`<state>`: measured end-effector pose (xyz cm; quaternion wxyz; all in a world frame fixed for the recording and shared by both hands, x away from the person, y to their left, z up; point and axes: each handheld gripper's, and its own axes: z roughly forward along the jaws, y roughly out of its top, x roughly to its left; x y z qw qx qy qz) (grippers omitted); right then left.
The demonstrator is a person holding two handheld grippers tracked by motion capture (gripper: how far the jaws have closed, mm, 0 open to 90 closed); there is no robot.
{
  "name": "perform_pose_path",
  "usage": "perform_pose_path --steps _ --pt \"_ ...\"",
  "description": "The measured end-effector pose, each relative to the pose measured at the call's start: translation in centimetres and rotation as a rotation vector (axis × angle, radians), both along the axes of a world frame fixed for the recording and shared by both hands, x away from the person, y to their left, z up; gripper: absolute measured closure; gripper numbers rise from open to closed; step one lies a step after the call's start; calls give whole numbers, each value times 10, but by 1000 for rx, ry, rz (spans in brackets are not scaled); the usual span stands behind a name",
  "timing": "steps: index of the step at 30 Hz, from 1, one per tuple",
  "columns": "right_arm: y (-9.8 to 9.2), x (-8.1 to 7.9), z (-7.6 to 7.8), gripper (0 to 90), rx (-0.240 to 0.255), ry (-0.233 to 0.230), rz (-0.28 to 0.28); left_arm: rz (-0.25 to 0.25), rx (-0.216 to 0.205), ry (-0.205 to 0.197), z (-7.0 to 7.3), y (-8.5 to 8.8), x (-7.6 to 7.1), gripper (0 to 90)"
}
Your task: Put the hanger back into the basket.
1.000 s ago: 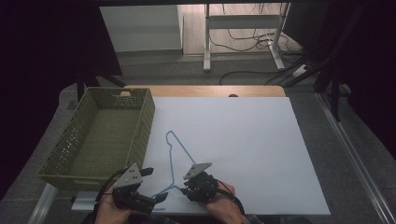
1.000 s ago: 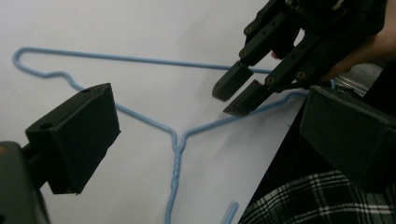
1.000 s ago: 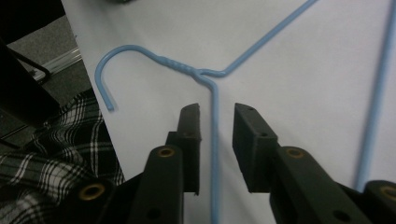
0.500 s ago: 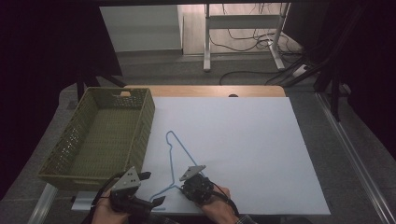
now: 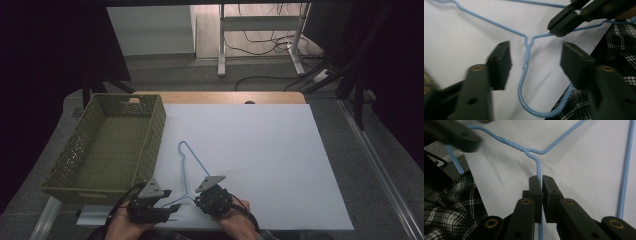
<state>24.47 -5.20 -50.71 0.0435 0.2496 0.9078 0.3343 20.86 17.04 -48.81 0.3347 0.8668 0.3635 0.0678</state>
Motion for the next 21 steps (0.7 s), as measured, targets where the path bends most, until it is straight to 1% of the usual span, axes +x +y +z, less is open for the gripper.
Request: perform_pose_path --steps 1,2,3,6,7,8,9,10,11,12,15,17,18,19,20,21 --pt "-1 0 1 860 1 -2 1 7 7 16 -2 -1 3 549" --pt "-2 0 1 860 3 -2 -1 19 24 31 -4 -3 8 577" --pt "-2 0 2 860 2 0 -4 29 24 39 -5 -4 10 595" --pt "-3 0 3 859 9 -2 -5 21 32 72 -7 -5 14 683" --pt "-3 0 3 860 10 -3 -4 21 32 72 -7 -5 14 698" --pt "-3 0 4 860 9 1 0 34 29 78 -9 -7 15 718" --pt "-3 0 4 860 10 -1 -2 33 38 93 -10 -8 16 724" --pt "-3 0 4 859 10 -2 -2 33 36 102 -11 -8 16 732" --pt "-3 0 4 860 10 -2 -3 33 36 102 -11 -8 16 749" --pt "-3 0 4 859 8 -4 -5 26 34 119 -12 -9 17 765" --pt "-3 0 3 859 4 0 -2 18 31 129 -12 -10 17 800" --pt "-3 1 3 857 5 -11 -6 10 14 136 -11 -9 18 822" --pt "-4 1 3 849 8 -6 -11 6 -2 139 -11 -9 18 836" --pt "-4 2 4 840 8 -13 -12 7 -12 139 -10 -9 18 845" --pt "-5 3 5 807 9 -14 -15 8 -9 135 -9 -9 18 847" --pt "-5 4 7 754 23 -2 -21 7 -6 130 -9 -10 18 847"
